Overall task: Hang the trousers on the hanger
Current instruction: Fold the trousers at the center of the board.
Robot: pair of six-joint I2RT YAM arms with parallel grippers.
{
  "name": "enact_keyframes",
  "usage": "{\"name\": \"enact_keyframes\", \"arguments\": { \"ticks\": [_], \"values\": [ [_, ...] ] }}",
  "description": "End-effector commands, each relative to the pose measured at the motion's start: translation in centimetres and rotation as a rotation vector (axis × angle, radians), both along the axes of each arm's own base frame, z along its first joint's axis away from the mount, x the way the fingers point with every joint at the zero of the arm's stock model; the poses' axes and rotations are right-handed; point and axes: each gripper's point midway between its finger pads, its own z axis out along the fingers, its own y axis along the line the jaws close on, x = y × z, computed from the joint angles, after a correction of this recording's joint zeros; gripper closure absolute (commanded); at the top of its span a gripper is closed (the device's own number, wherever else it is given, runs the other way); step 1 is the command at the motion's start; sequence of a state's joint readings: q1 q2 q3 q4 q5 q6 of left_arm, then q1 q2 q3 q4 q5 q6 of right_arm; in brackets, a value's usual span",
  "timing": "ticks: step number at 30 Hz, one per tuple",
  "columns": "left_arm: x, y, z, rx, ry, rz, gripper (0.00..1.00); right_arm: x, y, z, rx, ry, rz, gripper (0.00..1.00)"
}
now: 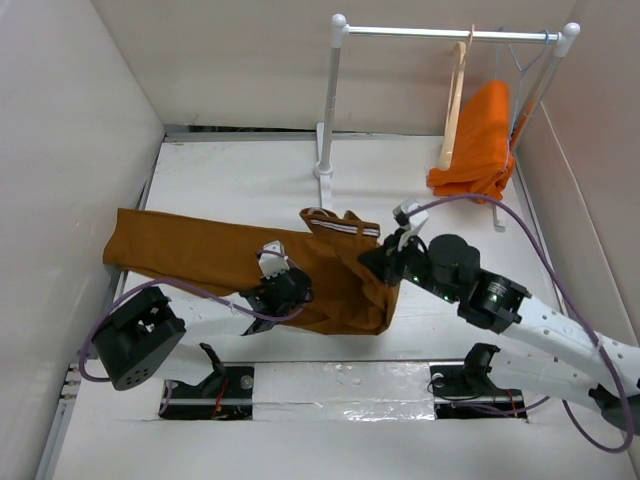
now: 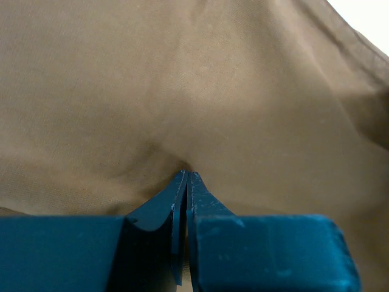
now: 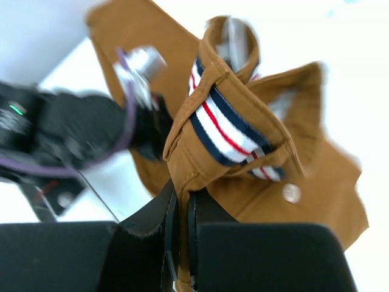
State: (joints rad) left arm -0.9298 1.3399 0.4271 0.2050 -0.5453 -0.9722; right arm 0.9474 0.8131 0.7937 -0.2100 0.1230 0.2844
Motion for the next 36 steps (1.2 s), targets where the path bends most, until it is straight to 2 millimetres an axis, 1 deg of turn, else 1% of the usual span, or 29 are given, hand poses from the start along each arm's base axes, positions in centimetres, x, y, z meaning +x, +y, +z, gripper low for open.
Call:
{"name": "enact_keyframes", "arguments": {
  "ticks": [1,3,4,5,6,7,8,10,11,12,14,15,17,18,19,20,21,22,24,26,27,29,30,31,32,33,34,35,36],
  "values": [
    [-1.8,1.8,-2.0,0.026,0.058,0.017,1.0,2.1,2.1,9.7,0.201,-0.156,-0.048,1.0],
    [-2.3,1.7,-2.3,0.023,0.064,0.006,1.0,2.6,2.6,11.9,0.212,-0.19,-0.047,1.0],
    [-2.5,1.4,-2.5,0.021,0.069,-0.008,1.0,3.2,2.4,14.4,0.227,-0.226,-0.068,1.0],
    [-2.5,1.4,-2.5,0.016,0.07,-0.004,1.0,3.9,2.2,13.9,0.212,-0.22,-0.092,1.0],
    [-2.7,1.0,-2.5,0.013,0.068,-0.014,1.0,4.6,1.0,17.0,0.246,-0.267,-0.126,1.0],
    [-3.0,0.5,-2.7,0.016,0.071,-0.029,1.0,5.0,0.4,18.0,0.251,-0.284,-0.14,1.0],
    [-3.1,0.3,-2.8,0.014,0.07,-0.032,1.0,4.8,-0.3,20.7,0.291,-0.318,-0.137,1.0],
    [-3.0,-0.5,-3.1,0.012,0.075,-0.039,1.0,5.8,-2.5,22.6,0.302,-0.351,-0.187,1.0],
    [-3.4,-1.4,-3.2,0.009,0.08,-0.068,1.0,5.4,-3.5,24.7,0.33,-0.382,-0.186,1.0],
    [-3.1,-2.6,-2.7,-0.005,0.07,-0.084,1.0,5.3,-4.2,25.6,0.337,-0.399,-0.194,1.0],
    [-3.7,-4.0,-3.4,0.031,0.08,-0.124,1.0,5.4,-6.4,27.0,0.336,-0.435,-0.241,1.0],
    [-3.4,-5.7,-2.6,0.016,0.068,-0.137,1.0,5.0,-7.5,28.5,0.35,-0.461,-0.26,1.0],
    [-3.7,-7.2,-3.3,0.046,0.076,-0.169,1.0,4.8,-9.5,29.7,0.343,-0.497,-0.297,1.0],
    [-3.7,-9.7,-2.2,0.018,0.057,-0.2,1.0,4.1,-10.4,30.9,0.357,-0.526,-0.308,1.0],
    [-3.8,-10.5,-2.8,0.048,0.063,-0.224,1.0,3.9,-10.8,31.1,0.35,-0.529,-0.313,1.0],
    [-3.7,-11.6,-2.7,0.046,0.06,-0.243,1.0,3.9,-11.1,31.3,0.341,-0.539,-0.312,1.0],
    [-2.8,-14.0,-1.2,0.005,0.036,-0.25,1.0,4.1,-11.1,31.3,0.331,-0.536,-0.306,1.0],
    [-3.1,-15.1,-1.7,0.025,0.039,-0.285,1.0,3.9,-10.9,31.1,0.324,-0.528,-0.293,1.0],
    [-2.6,-18.7,0.2,-0.026,0.007,-0.323,1.0,4.0,-10.2,30.4,0.306,-0.517,-0.253,1.0],
    [-2.3,-20.4,-0.1,-0.026,0.01,-0.357,1.0,4.6,-9.6,28.8,0.288,-0.489,-0.241,1.0],
    [-1.9,-21.5,0.9,-0.038,0.0,-0.359,1.0,4.8,-9.1,28.3,0.286,-0.479,-0.227,1.0],
    [-1.8,-21.7,2.0,-0.034,-0.025,-0.356,1.0,5.3,-7.9,26.7,0.275,-0.445,-0.198,1.0],
    [-1.8,-20.9,2.1,-0.017,-0.034,-0.346,1.0,5.3,-7.2,26.4,0.275,-0.436,-0.18,1.0],
    [-1.6,-20.3,4.2,-0.039,-0.066,-0.33,1.0,5.4,-6.8,26.4,0.285,-0.438,-0.172,1.0],
    [-0.1,-18.6,5.2,-0.032,-0.091,-0.272,1.0,5.9,-6.2,25.8,0.28,-0.424,-0.171,1.0],
    [0.0,-16.3,4.8,0.002,-0.084,-0.249,1.0,6.0,-5.7,25.8,0.283,-0.42,-0.164,1.0],
    [0.6,-15.0,7.8,-0.052,-0.122,-0.219,1.0,5.9,-5.0,25.8,0.291,-0.417,-0.145,1.0],
    [1.0,-13.4,8.6,-0.061,-0.133,-0.195,1.0,6.1,-4.5,25.7,0.29,-0.412,-0.143,1.0],
    [1.8,-10.5,8.3,-0.049,-0.129,-0.151,1.0,6.7,-3.6,25.6,0.286,-0.404,-0.137,1.0]
  ]
}}
